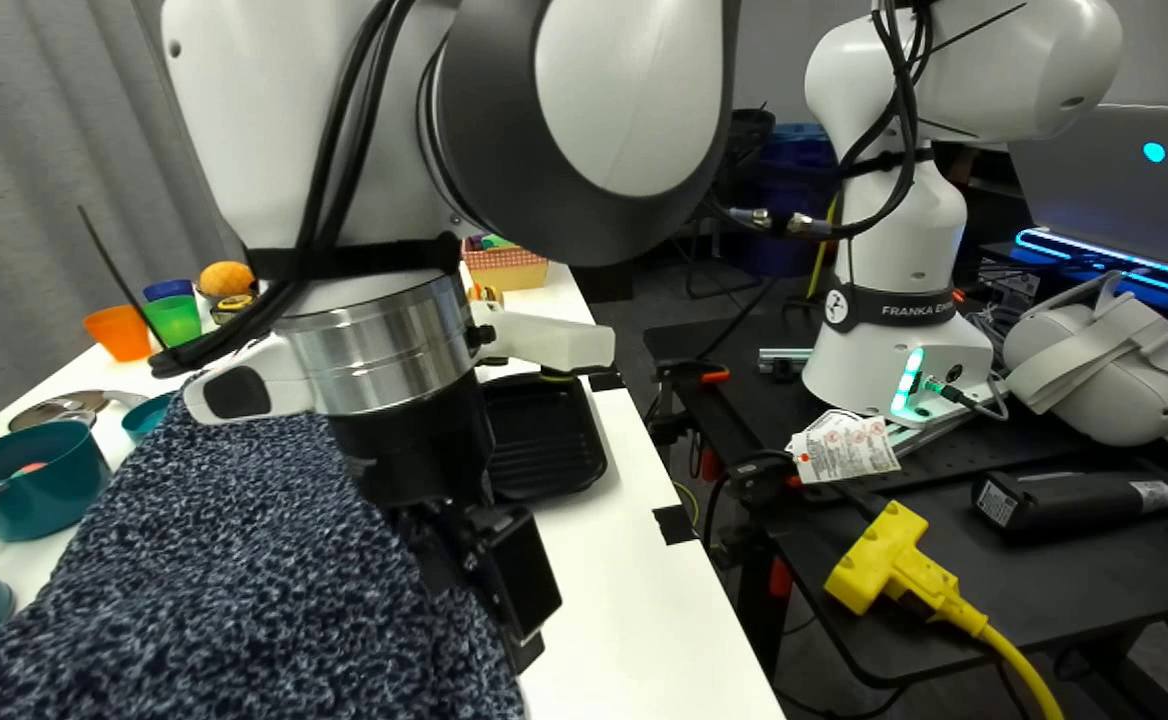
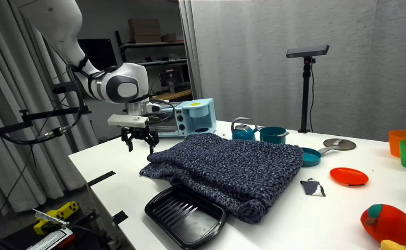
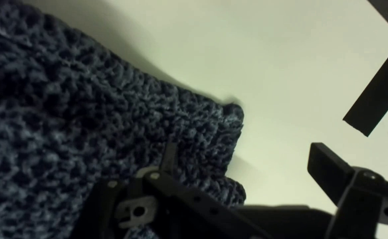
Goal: Fold the thing on the table
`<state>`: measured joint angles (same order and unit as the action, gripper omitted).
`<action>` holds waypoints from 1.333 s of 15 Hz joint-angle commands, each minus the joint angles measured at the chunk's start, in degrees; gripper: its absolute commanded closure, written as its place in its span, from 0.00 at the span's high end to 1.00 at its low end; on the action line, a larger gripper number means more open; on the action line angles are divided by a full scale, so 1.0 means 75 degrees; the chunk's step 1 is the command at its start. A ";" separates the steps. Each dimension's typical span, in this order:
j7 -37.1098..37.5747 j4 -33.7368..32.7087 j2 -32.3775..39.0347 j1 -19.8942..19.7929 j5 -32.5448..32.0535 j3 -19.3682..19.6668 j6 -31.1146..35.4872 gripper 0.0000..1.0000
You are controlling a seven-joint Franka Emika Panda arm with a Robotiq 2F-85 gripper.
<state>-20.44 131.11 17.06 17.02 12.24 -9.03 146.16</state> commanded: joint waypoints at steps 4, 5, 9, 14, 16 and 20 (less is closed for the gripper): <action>-0.0152 -0.0072 0.0273 -0.0303 -0.2085 -0.0252 0.1429 1.00; -0.0098 -0.0069 0.0284 -0.0301 -0.2400 -0.0218 0.1556 1.00; 0.0102 -0.0031 0.0249 -0.0437 -0.2608 -0.0366 0.1455 1.00; -0.0065 -0.0049 0.0289 -0.0522 -0.2588 -0.0470 0.1546 1.00; -0.0197 -0.0048 0.0328 -0.0616 -0.2536 -0.0591 0.1678 1.00; -0.0381 -0.0075 0.0369 -0.0770 -0.2522 -0.0786 0.1705 1.00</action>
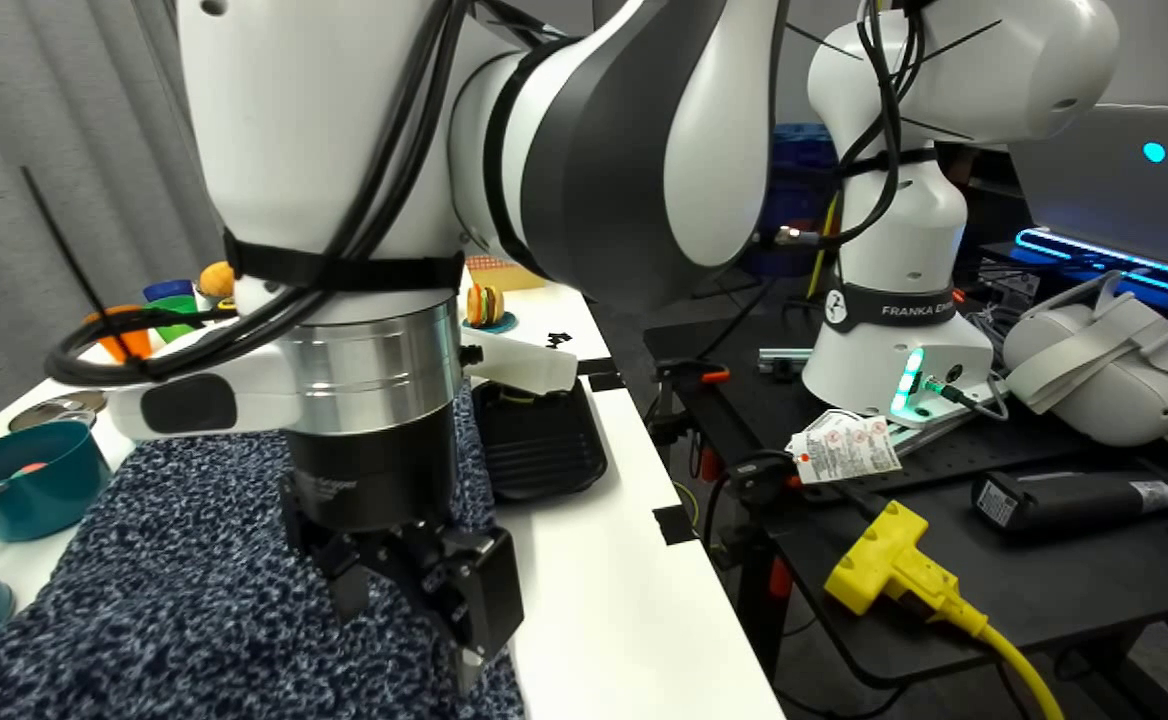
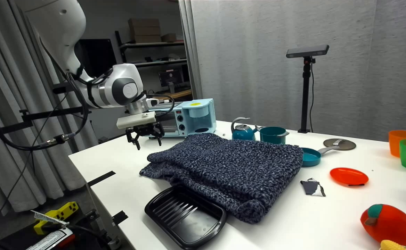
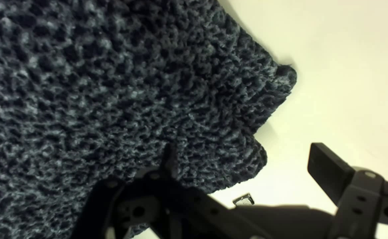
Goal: Fold the thing on the table
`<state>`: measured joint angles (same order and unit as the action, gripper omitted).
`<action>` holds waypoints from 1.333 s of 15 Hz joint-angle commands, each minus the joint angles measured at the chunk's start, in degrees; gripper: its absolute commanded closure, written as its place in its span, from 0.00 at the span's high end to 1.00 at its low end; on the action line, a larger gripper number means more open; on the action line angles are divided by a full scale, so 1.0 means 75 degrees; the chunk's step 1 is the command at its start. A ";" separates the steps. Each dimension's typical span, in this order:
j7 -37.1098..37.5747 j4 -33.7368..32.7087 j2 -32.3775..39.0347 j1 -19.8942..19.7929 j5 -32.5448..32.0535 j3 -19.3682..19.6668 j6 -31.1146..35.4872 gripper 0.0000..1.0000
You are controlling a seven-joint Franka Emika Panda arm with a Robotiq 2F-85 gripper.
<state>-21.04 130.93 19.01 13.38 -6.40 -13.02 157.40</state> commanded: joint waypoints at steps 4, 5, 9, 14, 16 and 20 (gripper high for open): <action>-0.0591 -0.0069 0.0130 -0.0348 -0.0159 -0.0314 0.0315 1.00; -0.0521 -0.0041 0.0113 -0.0363 -0.0066 -0.0333 0.0305 1.00; -0.0304 -0.0022 0.0074 -0.0327 -0.0056 -0.0329 0.0045 1.00; -0.0305 -0.0022 0.0095 -0.0340 -0.0054 -0.0338 0.0045 1.00; 0.0384 -0.0095 0.0123 0.0129 -0.0882 0.0253 -0.0025 1.00; 0.1516 -0.0515 0.0523 0.0722 -0.2437 0.1042 -0.0227 1.00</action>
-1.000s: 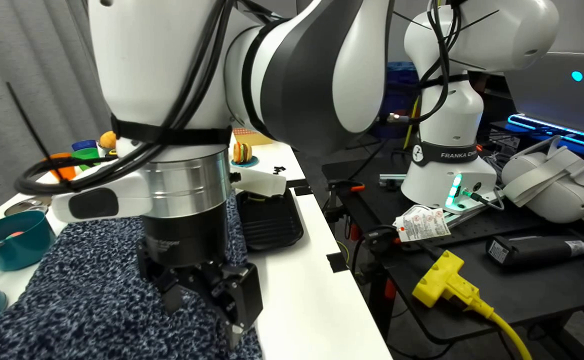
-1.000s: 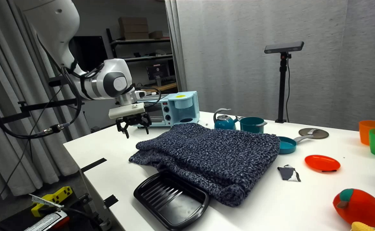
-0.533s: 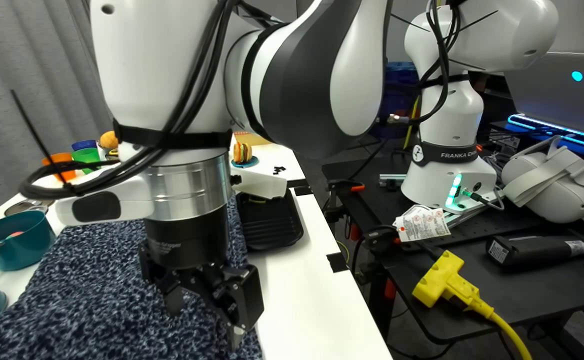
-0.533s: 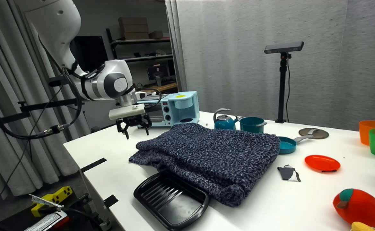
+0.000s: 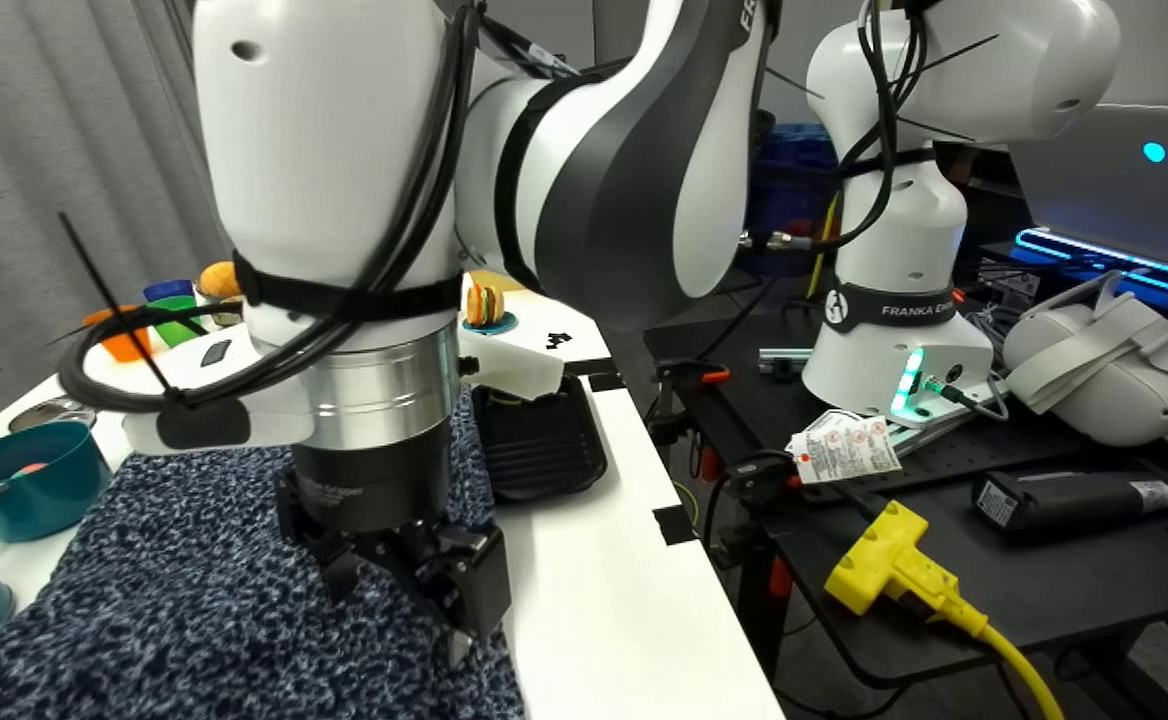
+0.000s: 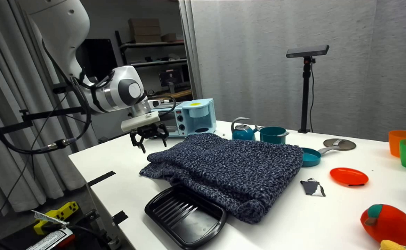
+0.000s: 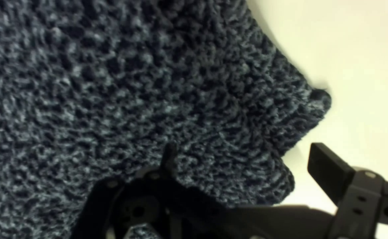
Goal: Fold the thing on the table
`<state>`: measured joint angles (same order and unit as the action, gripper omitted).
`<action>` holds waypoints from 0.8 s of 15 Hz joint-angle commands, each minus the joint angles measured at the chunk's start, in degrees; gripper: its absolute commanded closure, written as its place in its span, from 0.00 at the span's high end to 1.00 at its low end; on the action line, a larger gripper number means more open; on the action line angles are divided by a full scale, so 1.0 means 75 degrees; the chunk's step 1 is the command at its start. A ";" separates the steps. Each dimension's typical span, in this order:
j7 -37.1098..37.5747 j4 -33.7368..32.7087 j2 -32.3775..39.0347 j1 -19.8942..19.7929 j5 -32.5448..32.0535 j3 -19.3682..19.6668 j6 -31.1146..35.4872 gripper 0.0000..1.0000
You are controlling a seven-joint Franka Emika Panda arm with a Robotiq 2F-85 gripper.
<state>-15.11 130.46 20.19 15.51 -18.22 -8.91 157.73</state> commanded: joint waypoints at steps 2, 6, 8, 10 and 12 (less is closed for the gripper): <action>0.1031 -0.0614 0.0545 0.0576 -0.1225 0.0648 -0.0310 1.00; 0.0996 -0.0845 0.0871 0.0582 -0.1299 0.0594 -0.0247 1.00; 0.0958 -0.1380 0.1301 0.0669 -0.1230 0.0569 -0.0445 1.00; 0.0884 -0.1709 0.1524 0.0706 -0.1126 0.0470 -0.0516 1.00; 0.0828 -0.2066 0.1761 0.0750 -0.1052 0.0369 -0.0639 1.00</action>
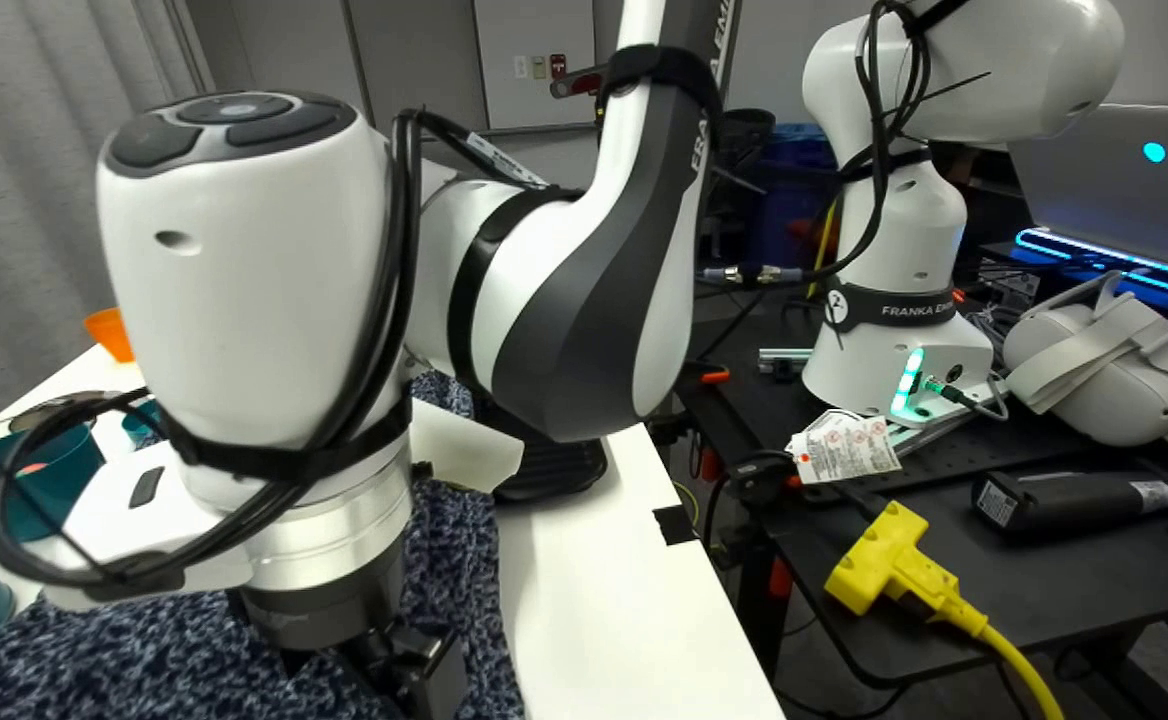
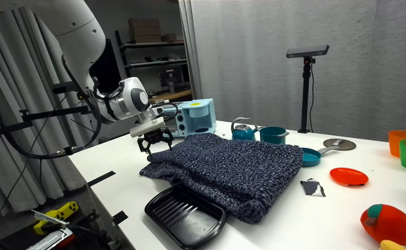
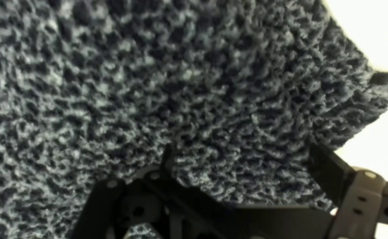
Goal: Fold the thing on the table
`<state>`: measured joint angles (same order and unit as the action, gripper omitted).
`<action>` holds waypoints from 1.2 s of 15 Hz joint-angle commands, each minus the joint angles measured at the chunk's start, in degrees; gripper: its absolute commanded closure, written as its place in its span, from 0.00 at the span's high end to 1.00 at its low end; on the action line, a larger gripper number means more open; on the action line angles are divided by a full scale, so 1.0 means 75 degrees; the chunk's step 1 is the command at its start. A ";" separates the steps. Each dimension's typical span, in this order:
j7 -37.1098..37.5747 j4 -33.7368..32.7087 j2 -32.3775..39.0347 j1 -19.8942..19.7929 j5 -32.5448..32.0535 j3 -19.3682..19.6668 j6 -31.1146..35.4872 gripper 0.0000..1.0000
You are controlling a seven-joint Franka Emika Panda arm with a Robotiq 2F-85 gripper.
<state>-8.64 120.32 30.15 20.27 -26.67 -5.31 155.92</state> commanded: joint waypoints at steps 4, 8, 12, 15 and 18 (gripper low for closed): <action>-0.0208 -0.1069 0.0802 0.0048 0.0347 -0.0440 -0.0501 1.00; -0.0199 -0.1021 0.1015 -0.0066 0.0862 -0.0783 -0.0708 1.00; -0.0032 -0.0952 0.1095 0.0004 0.1159 -0.0779 -0.0834 0.81; 0.0087 -0.0865 0.0972 0.0108 0.0957 -0.0518 -0.0886 0.58; 0.0190 -0.0760 0.0820 0.0147 0.0771 -0.0245 -0.0863 0.35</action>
<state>-8.59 114.04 37.50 20.76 -19.75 -8.89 150.99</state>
